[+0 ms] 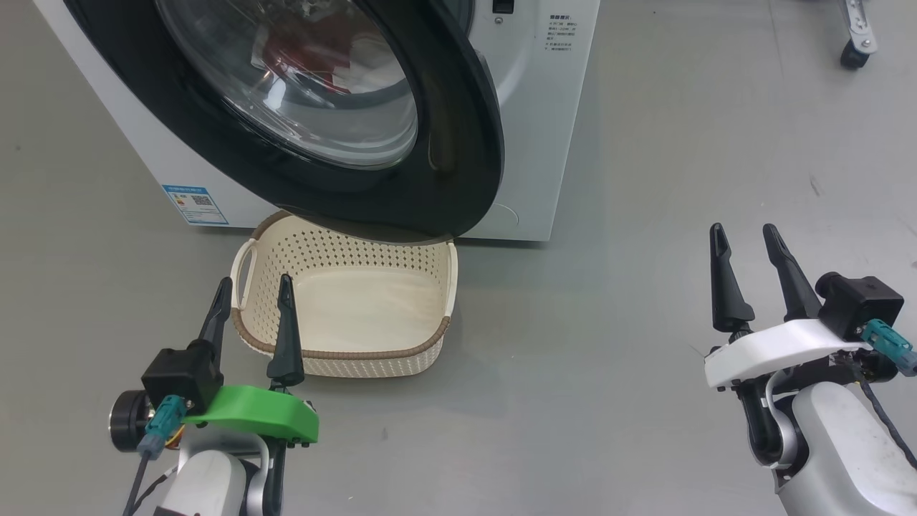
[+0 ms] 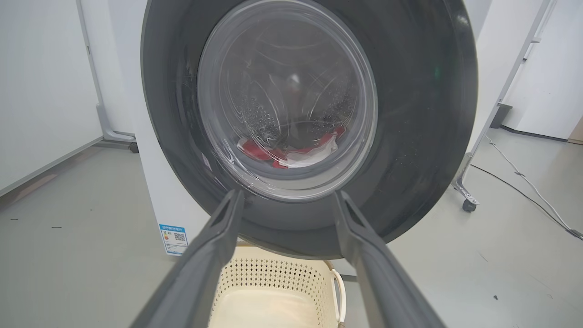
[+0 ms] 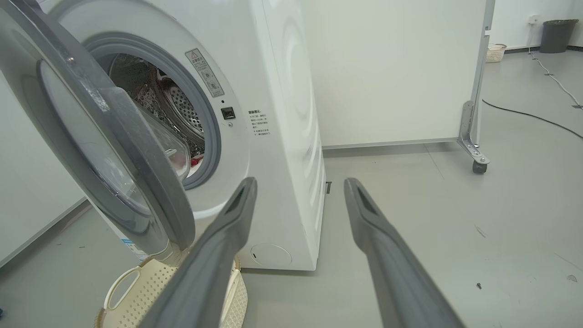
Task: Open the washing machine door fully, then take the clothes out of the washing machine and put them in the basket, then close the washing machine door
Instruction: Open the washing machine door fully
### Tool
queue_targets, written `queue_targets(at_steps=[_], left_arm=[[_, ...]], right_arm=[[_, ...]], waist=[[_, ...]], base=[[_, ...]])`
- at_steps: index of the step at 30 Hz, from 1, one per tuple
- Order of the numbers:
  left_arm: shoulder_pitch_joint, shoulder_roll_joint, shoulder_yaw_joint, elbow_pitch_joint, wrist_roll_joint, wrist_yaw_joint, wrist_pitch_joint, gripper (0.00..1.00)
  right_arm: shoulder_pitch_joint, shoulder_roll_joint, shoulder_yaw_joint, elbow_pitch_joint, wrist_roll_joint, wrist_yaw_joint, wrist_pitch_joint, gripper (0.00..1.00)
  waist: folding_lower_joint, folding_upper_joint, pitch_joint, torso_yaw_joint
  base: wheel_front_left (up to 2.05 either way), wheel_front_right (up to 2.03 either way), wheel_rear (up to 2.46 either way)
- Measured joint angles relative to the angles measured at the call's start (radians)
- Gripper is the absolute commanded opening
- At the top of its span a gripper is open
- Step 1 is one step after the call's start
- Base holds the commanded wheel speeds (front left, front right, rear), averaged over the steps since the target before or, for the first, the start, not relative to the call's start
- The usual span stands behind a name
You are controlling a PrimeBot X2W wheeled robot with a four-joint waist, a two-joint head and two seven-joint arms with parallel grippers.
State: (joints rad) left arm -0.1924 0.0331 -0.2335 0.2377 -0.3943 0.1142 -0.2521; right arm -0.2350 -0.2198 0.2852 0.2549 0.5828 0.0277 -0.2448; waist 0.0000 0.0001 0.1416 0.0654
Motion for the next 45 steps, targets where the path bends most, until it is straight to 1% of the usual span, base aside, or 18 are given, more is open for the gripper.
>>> queue_targets(at_steps=[2, 27, 45], left_arm=[[0.000, 0.000, 0.000, 0.000, 0.000, 0.000, 0.000, 1.00], [0.003, 0.000, 0.001, -0.001, 0.000, -0.001, 0.000, 1.00], [0.004, 0.000, 0.001, -0.002, 0.000, -0.002, 0.000, 1.00]], right_arm=[[0.002, 0.000, -0.003, -0.004, -0.009, -0.004, 0.000, 1.00], [0.040, 0.020, -0.044, -0.054, -0.033, -0.004, -0.003, 1.00], [0.055, 0.031, -0.060, -0.065, -0.050, 0.006, -0.003, 1.00]], waist=[[0.0000, 0.0000, 0.000, -0.001], [0.0000, 0.0000, 0.004, 0.003], [0.0000, 0.0000, 0.003, 0.006]], base=[[0.00, 0.00, 0.00], [0.00, 0.00, 0.00], [0.00, 0.00, 0.00]])
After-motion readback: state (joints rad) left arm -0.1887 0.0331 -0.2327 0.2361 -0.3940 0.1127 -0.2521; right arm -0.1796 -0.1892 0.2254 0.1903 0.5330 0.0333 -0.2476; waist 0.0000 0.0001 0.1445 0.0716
